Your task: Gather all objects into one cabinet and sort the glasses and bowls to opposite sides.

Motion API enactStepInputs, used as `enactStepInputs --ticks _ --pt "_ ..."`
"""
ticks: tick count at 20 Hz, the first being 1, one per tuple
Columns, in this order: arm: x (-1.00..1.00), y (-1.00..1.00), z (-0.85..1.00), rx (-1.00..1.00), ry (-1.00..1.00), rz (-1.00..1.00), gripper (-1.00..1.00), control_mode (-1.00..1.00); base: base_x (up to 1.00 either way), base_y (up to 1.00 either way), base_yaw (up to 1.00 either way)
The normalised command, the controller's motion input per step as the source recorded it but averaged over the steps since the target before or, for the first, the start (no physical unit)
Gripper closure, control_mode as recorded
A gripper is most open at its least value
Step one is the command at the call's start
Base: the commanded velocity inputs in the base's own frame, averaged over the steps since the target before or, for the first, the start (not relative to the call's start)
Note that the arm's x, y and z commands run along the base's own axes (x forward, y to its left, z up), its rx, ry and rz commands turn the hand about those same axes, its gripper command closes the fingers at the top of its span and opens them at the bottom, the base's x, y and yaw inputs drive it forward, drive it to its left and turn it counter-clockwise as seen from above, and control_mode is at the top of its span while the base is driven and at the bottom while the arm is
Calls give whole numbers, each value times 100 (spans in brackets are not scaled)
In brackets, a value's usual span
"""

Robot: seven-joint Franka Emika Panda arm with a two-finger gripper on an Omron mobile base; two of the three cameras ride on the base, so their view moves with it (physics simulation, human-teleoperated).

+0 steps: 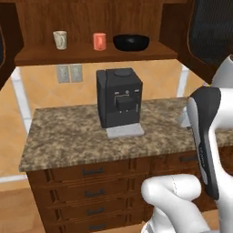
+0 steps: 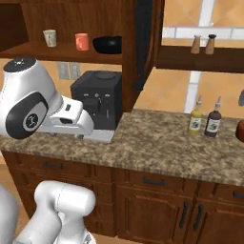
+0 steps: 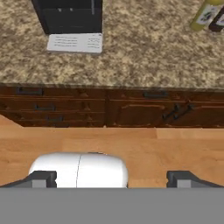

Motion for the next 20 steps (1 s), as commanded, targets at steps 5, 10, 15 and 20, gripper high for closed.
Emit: enactStepInputs --ticks 5,10,15,20 --pt "0 0 0 0 0 0 -100 100 -93 -84 6" --pt "0 0 0 0 0 0 -100 100 -4 -80 -58" --pt "0 0 0 0 0 0 -100 100 22 -48 -89" --pt "0 0 0 0 0 0 -100 100 21 -35 -92"
